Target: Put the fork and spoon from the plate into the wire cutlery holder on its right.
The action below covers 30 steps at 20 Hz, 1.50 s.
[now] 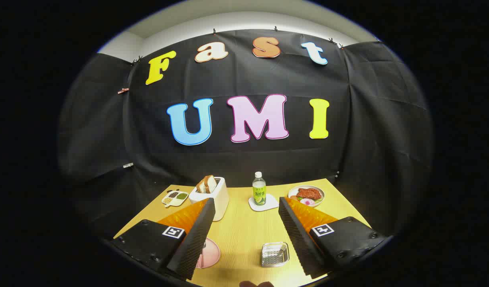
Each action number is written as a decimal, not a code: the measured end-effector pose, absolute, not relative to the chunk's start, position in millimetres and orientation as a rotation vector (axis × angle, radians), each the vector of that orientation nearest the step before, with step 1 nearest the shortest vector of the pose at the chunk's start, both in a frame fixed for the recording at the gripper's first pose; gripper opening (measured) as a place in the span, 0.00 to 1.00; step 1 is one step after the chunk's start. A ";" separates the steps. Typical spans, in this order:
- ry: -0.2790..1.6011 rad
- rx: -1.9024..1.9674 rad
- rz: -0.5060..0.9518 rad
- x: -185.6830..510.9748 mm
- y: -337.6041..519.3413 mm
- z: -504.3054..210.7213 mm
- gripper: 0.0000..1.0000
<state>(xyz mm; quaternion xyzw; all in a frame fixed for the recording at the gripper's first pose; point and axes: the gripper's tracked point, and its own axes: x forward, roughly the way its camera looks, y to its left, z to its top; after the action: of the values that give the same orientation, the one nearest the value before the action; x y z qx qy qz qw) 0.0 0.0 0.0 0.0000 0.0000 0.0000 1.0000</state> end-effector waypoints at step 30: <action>0.180 -0.036 0.074 18.6 48.7 -64.2 0.99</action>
<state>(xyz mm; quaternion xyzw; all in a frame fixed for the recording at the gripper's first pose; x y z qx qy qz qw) 18.6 48.7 -64.2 -0.0179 0.0899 0.0370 0.9951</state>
